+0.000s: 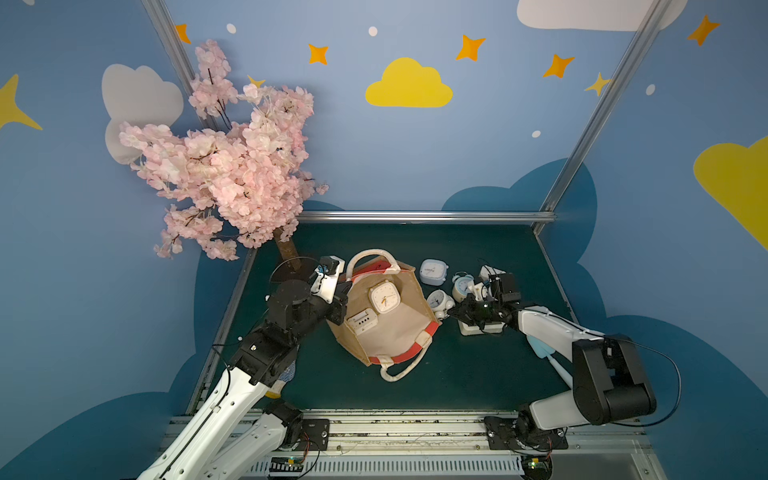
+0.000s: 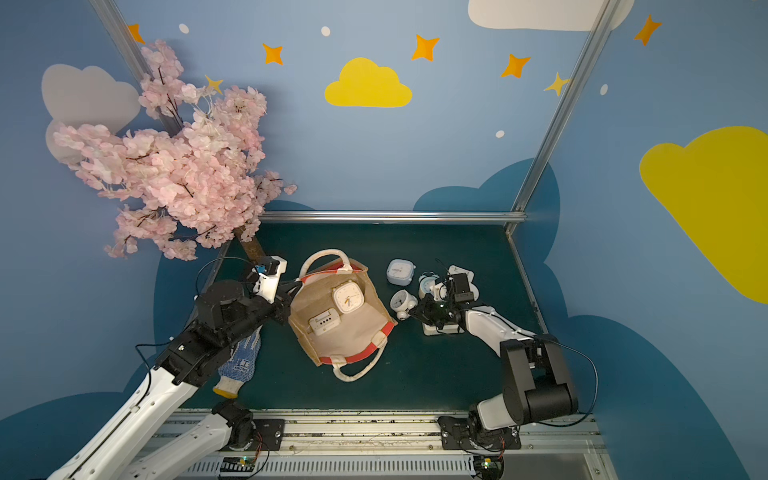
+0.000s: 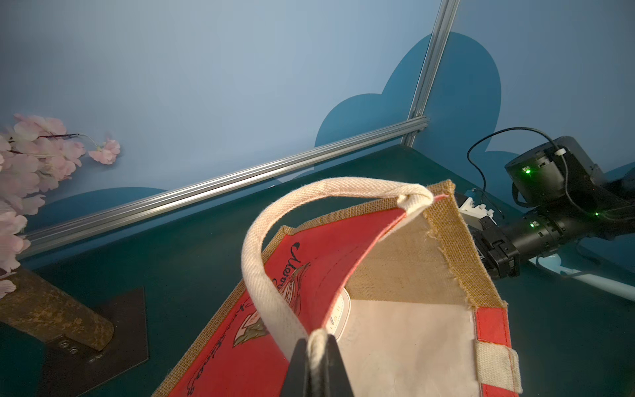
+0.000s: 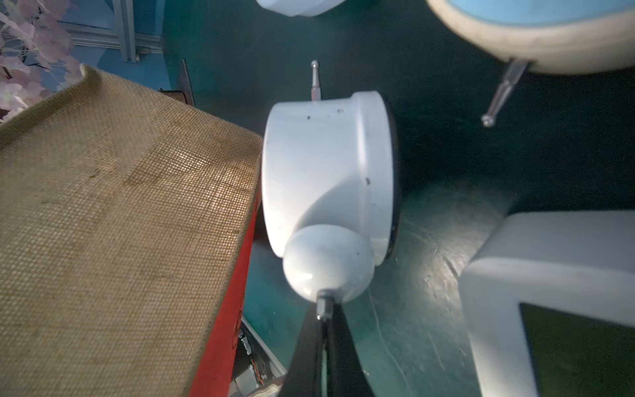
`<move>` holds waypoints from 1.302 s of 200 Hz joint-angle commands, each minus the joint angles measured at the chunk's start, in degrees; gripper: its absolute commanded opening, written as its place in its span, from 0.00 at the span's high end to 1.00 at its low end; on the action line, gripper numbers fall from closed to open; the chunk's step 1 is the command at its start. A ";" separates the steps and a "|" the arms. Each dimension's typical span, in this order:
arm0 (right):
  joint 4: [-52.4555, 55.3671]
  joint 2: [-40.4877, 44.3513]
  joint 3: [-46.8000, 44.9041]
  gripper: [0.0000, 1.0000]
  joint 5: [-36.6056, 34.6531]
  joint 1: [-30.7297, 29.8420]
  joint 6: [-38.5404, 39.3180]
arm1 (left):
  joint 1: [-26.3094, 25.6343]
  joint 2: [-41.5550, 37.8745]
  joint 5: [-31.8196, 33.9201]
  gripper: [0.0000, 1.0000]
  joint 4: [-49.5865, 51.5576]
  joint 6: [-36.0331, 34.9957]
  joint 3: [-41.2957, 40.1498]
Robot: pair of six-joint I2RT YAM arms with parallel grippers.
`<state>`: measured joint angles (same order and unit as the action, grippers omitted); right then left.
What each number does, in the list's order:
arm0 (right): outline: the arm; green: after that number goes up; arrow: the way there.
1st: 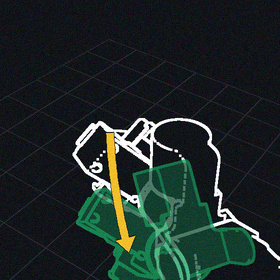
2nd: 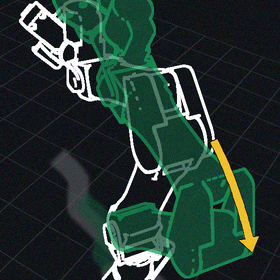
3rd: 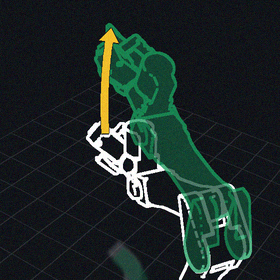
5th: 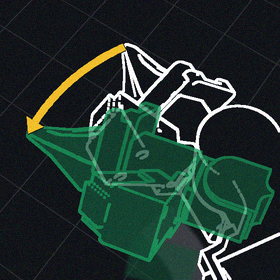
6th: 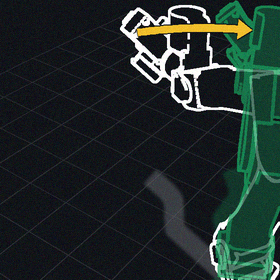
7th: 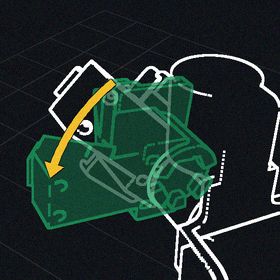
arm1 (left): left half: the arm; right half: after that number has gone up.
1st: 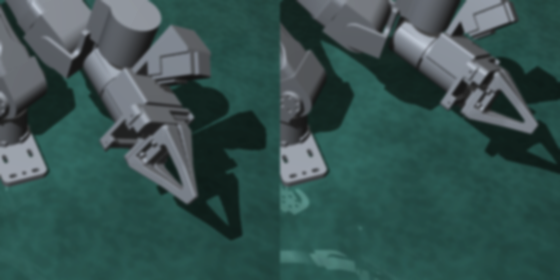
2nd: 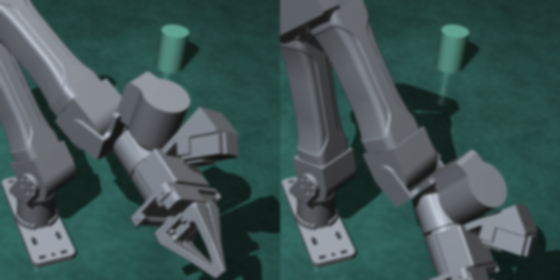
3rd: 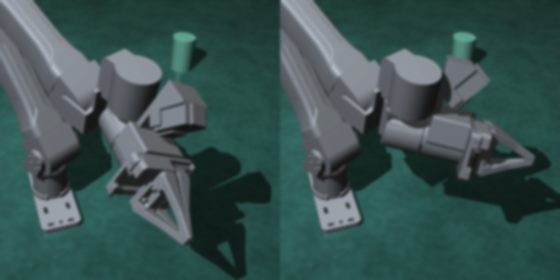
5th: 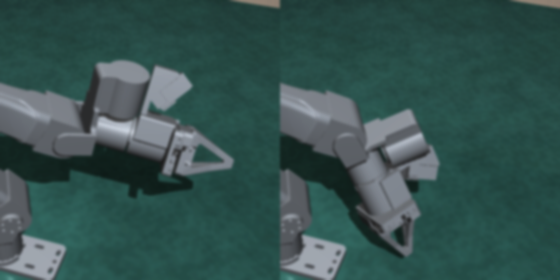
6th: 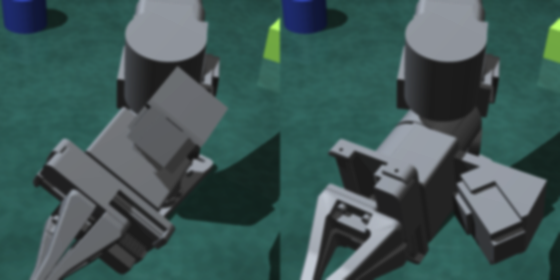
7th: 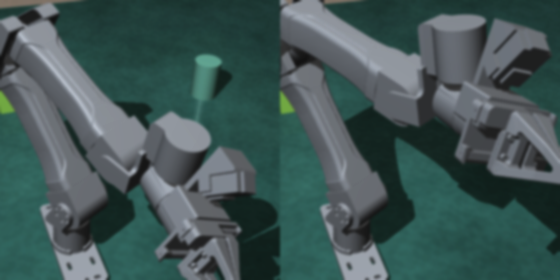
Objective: Take the alarm clock out of the canvas bag
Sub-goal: Place the alarm at the center of the board.
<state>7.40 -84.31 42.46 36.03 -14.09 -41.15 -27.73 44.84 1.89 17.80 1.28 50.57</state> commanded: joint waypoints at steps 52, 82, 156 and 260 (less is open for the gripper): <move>-0.33 -2.00 2.63 1.00 -3.11 0.11 1.11 | 0.69 -2.12 -6.14 0.92 -4.01 -0.17 0.61; 0.74 -2.61 2.78 0.85 -2.72 0.71 1.93 | 0.72 -1.95 -7.90 0.92 -4.93 -0.30 0.19; 3.28 -2.43 3.64 0.56 -4.23 0.43 2.64 | 0.56 -3.49 -13.71 0.91 -8.22 1.13 -3.12; 7.43 4.23 5.67 0.46 -6.01 0.55 4.41 | -0.17 -12.28 -18.99 0.90 -8.79 5.06 -12.11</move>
<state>12.69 -83.48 46.92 30.87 -13.69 -38.04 -27.51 33.69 -14.83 11.11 5.52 38.59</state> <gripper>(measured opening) 0.539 0.099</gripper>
